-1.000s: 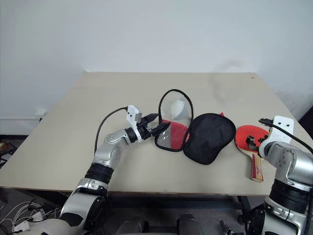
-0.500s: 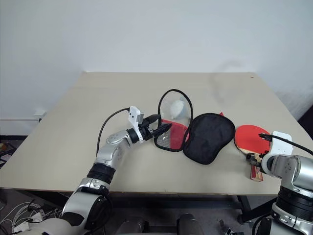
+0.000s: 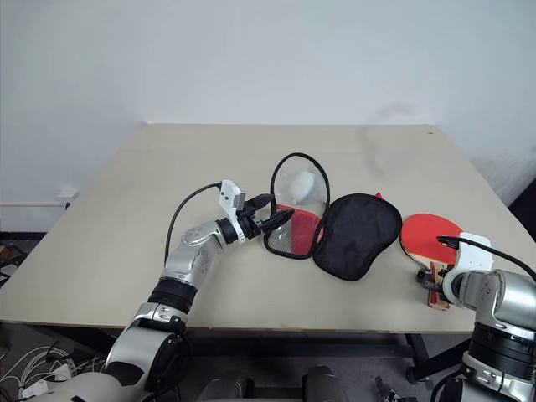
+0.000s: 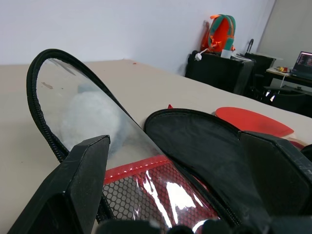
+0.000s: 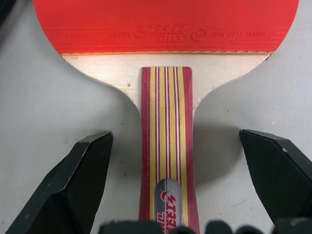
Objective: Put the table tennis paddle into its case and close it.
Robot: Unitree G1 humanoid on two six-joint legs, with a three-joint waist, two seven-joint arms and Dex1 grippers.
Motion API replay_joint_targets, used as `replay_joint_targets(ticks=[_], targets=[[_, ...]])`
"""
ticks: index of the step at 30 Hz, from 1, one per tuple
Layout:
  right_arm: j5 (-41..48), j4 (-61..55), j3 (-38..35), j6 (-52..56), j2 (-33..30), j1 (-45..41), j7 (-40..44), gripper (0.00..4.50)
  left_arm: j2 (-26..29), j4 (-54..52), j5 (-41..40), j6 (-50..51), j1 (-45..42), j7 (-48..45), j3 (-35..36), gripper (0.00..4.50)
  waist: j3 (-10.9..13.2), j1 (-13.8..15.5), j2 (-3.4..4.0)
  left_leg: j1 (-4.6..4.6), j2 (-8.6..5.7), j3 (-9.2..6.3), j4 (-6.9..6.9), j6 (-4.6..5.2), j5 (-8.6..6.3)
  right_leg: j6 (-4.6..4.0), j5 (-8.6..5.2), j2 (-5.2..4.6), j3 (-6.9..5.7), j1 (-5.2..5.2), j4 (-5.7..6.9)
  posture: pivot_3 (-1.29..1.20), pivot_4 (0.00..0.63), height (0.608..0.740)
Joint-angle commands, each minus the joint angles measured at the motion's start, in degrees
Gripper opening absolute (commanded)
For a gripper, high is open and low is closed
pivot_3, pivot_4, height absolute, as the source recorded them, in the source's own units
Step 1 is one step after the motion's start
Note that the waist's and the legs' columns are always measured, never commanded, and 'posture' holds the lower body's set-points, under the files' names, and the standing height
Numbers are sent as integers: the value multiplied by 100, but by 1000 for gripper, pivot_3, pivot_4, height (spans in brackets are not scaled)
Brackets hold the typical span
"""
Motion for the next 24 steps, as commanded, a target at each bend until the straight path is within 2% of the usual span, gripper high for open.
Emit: replay_joint_targets(ticks=[1,5,13,14,24], targets=[[-19,72,-18,-112,103,-157,5,4136,14,-84,-11,-91,-177,1,47,4500,0,-9,-1,0,1,1,0,0,0,0,0,0,0,0,0,0,0,740],[-51,95,-35,-165,145,-206,24,3313,17,-82,-10,-94,-181,1,51,4500,0,-7,-1,0,1,1,0,1,1,0,0,0,0,-1,1,0,0,740],[-87,151,-28,-239,177,-297,26,1269,19,-54,-5,-107,-197,8,58,4500,0,-8,-1,-1,1,-1,-8,1,0,1,1,0,0,-4,0,0,0,740],[-90,157,-33,-244,178,-314,25,1143,18,-52,-3,-109,-197,11,58,4500,0,-8,-1,-1,1,-1,-8,1,0,1,1,0,0,-4,0,0,0,740],[-192,140,-187,-322,321,-615,-131,1143,11,-55,3,-113,-196,32,54,4500,0,-13,2,-1,1,3,-7,1,1,0,1,0,2,-7,1,0,0,740]])
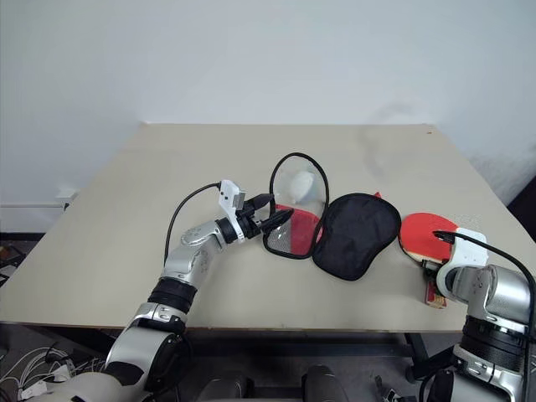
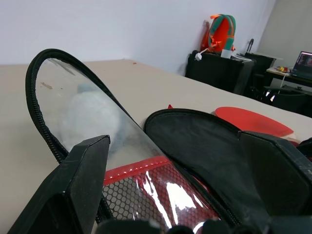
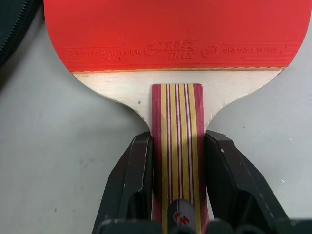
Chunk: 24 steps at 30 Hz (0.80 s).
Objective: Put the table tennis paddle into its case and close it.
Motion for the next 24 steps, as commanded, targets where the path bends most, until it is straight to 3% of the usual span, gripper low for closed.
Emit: replay_joint_targets(ticks=[1,24], targets=[[-52,-80,-143,-174,78,-371,-126,1143,9,-56,1,-110,-194,7,45,4500,1,2,2,-1,0,1,0,0,0,0,0,0,1,-1,0,0,0,740],[-539,485,369,-1256,317,-1756,-1008,1143,-64,68,9,-199,-268,62,44,4500,1,18,24,-17,-1,1,-17,1,1,2,0,0,4,-24,1,0,0,740]])
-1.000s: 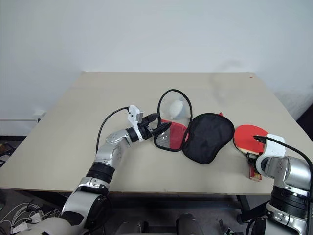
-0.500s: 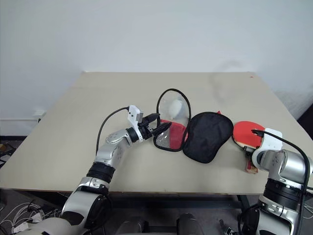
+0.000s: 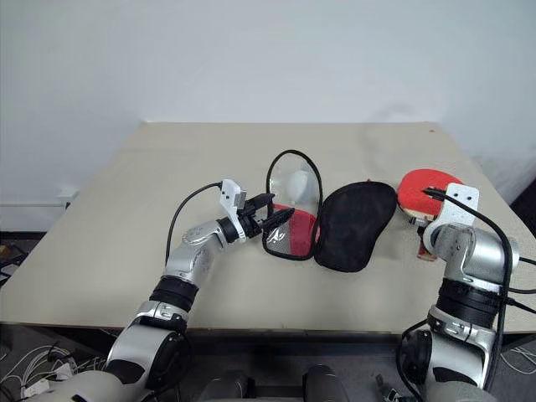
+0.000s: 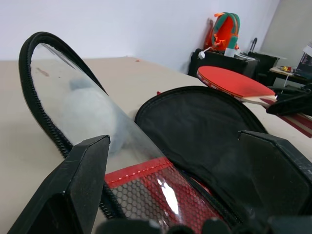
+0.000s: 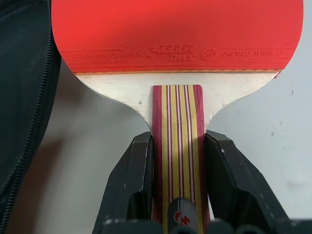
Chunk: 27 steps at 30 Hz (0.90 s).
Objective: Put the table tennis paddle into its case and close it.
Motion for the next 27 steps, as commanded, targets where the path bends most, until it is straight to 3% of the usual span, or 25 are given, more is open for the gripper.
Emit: replay_joint_targets(ticks=[1,13,27], targets=[[-130,-25,41,-408,-52,-348,-184,1143,-16,-91,7,-120,-188,25,42,4500,0,0,0,0,0,0,-1,0,0,0,0,0,0,0,0,0,0,740],[-61,175,53,-497,98,-756,-377,1143,-21,-16,10,-150,-242,28,48,4500,-1,-6,4,-1,0,-1,-5,1,0,0,0,0,0,-3,1,0,0,740],[-509,-1090,-358,1088,1963,-1083,-1207,1143,-103,165,15,-277,-346,10,30,4500,-5,12,12,-15,-1,-10,-4,1,1,1,2,0,-5,-19,8,0,0,740]])
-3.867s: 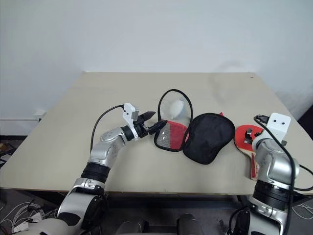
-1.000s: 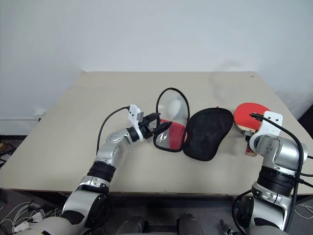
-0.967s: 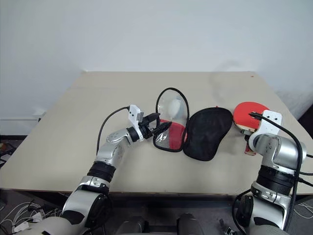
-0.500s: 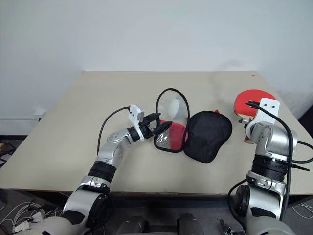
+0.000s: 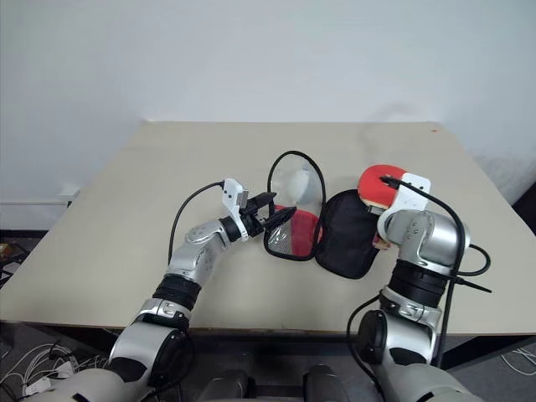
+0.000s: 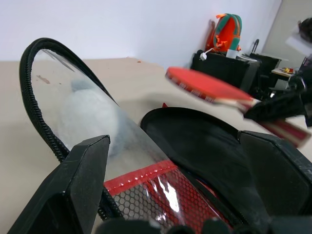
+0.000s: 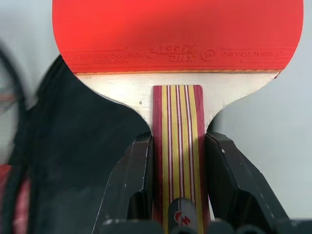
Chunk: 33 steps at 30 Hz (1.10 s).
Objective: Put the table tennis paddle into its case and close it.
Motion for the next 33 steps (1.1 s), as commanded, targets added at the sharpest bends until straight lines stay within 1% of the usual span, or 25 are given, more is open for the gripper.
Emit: replay_joint_targets(ticks=[1,8,17,25,33], targets=[[-259,-548,-85,169,162,-285,-257,1143,-38,-75,13,-137,-234,-25,29,4500,0,-1,0,-3,0,0,0,0,0,0,0,0,0,-3,0,0,0,740],[-497,-708,-273,366,783,-378,-399,1143,-36,-39,12,-157,-263,-44,39,4500,-2,-29,3,-4,2,2,-7,0,0,0,1,0,0,-21,18,0,0,740],[-587,-844,-59,484,1311,-301,-347,1143,-23,-39,28,-155,-269,-71,32,4500,-2,-27,6,-4,2,2,-3,0,1,0,0,1,0,-29,33,0,0,740],[-587,-797,-181,484,1607,-280,-354,1143,-1,-37,35,-143,-287,-96,28,4500,-2,-29,6,-5,2,0,-4,0,1,0,0,1,-1,-30,33,0,0,740],[-507,-461,-659,484,1809,-294,-326,1143,31,-37,35,-131,-317,-105,39,4500,-2,-29,6,-4,2,1,-5,0,2,0,0,1,-1,-30,33,0,0,740]])
